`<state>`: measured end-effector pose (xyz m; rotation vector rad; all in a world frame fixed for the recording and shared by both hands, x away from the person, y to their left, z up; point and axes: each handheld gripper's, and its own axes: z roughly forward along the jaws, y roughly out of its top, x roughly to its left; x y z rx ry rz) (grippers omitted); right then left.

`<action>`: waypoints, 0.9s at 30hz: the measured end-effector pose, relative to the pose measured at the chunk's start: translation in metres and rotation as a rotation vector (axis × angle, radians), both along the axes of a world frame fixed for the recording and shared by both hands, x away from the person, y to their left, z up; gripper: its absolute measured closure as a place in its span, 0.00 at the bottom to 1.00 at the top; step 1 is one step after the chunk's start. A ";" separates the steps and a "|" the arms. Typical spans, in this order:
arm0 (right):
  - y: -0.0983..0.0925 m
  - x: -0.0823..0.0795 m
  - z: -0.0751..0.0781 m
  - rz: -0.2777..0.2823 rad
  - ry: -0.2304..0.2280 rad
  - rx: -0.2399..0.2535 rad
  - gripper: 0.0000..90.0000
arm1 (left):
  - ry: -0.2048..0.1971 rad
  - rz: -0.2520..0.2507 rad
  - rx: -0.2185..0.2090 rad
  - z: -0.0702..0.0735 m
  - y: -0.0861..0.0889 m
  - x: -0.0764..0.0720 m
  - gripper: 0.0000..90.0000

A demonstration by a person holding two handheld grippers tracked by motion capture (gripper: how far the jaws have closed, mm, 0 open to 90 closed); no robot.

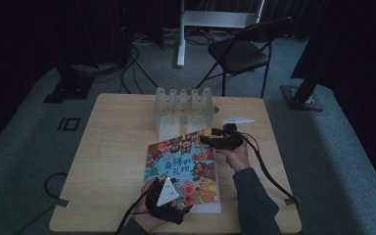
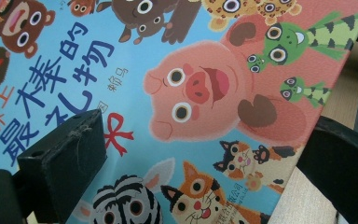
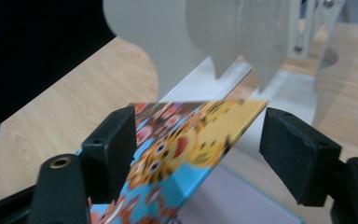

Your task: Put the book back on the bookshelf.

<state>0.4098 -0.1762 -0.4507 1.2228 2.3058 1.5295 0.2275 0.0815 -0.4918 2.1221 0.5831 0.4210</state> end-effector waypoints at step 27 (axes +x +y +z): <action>0.029 -0.020 0.019 0.115 0.098 -0.023 0.68 | 0.021 -0.016 -0.095 0.012 0.024 -0.003 0.06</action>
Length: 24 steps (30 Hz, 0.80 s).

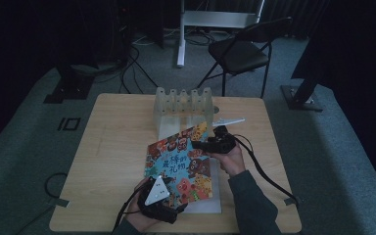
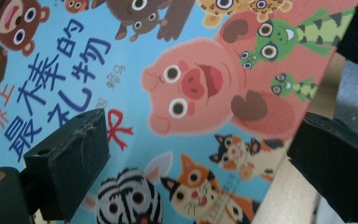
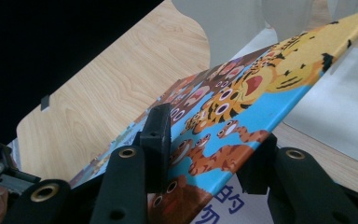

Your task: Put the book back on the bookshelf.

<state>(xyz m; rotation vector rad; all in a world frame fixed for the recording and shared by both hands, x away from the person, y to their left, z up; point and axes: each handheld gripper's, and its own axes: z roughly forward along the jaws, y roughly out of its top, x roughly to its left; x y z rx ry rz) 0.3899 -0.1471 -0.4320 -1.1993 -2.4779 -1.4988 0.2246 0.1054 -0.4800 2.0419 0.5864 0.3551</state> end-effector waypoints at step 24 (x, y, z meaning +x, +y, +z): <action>0.003 -0.009 0.010 -0.056 0.004 0.060 0.75 | 0.084 0.169 -0.045 -0.014 0.062 0.019 0.14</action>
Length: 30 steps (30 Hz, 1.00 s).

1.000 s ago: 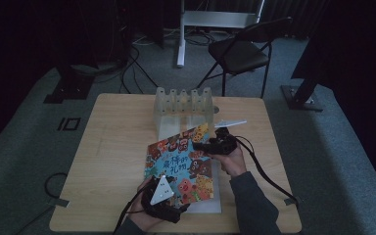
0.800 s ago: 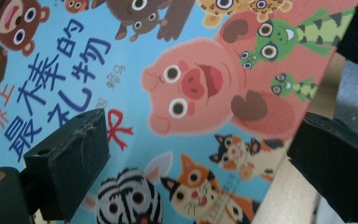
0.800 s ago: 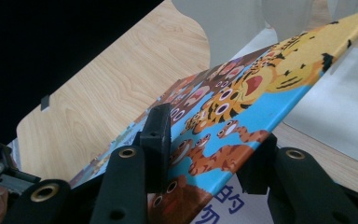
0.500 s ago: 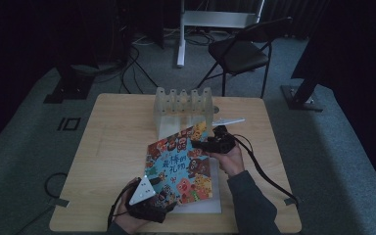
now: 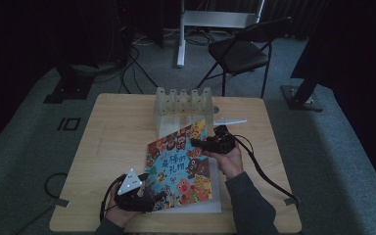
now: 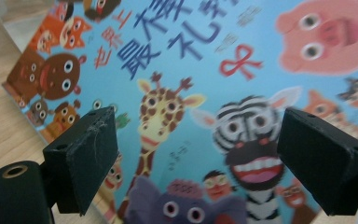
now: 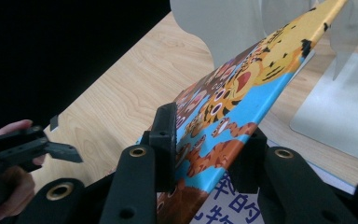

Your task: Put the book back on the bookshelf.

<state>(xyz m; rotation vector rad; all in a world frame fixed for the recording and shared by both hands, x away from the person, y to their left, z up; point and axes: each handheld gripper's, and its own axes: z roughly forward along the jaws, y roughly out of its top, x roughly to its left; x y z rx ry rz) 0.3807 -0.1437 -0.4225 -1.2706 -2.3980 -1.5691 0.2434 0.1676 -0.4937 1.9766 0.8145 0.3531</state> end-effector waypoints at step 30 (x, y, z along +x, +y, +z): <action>-0.021 -0.040 0.054 0.028 -0.137 0.087 0.79 | 0.006 0.045 -0.015 0.005 0.016 0.022 0.14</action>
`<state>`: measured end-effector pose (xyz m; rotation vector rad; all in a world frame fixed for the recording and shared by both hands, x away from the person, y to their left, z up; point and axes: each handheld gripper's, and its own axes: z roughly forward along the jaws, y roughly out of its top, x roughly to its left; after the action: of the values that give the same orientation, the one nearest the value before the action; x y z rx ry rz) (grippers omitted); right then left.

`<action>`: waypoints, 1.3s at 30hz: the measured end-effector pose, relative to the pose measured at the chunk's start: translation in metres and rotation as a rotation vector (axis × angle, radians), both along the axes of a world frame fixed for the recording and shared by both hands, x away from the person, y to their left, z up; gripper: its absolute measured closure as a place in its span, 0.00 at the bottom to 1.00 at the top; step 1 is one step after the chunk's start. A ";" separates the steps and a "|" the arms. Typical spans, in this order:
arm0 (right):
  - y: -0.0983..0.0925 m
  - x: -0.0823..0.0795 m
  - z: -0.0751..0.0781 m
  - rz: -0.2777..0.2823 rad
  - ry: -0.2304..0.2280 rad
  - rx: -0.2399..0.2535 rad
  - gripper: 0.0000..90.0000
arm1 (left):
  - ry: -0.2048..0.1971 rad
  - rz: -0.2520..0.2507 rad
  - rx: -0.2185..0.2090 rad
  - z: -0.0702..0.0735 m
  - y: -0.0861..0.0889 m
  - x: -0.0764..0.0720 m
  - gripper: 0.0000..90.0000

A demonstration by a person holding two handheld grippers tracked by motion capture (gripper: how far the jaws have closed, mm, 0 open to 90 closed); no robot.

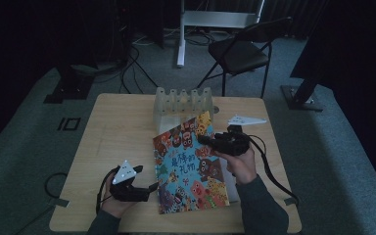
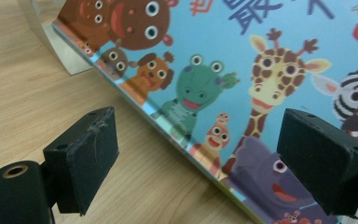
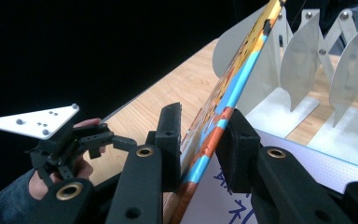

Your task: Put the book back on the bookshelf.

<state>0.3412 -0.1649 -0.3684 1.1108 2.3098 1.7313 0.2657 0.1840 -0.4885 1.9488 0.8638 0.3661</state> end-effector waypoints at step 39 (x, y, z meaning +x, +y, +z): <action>-0.021 -0.033 0.029 0.038 -0.104 0.063 0.82 | 0.095 -0.189 -0.155 -0.015 -0.034 0.064 0.16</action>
<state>0.3082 -0.1861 -0.3392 0.9668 2.2446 1.8411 0.3295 0.1500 -0.5032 1.8954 0.7375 0.0932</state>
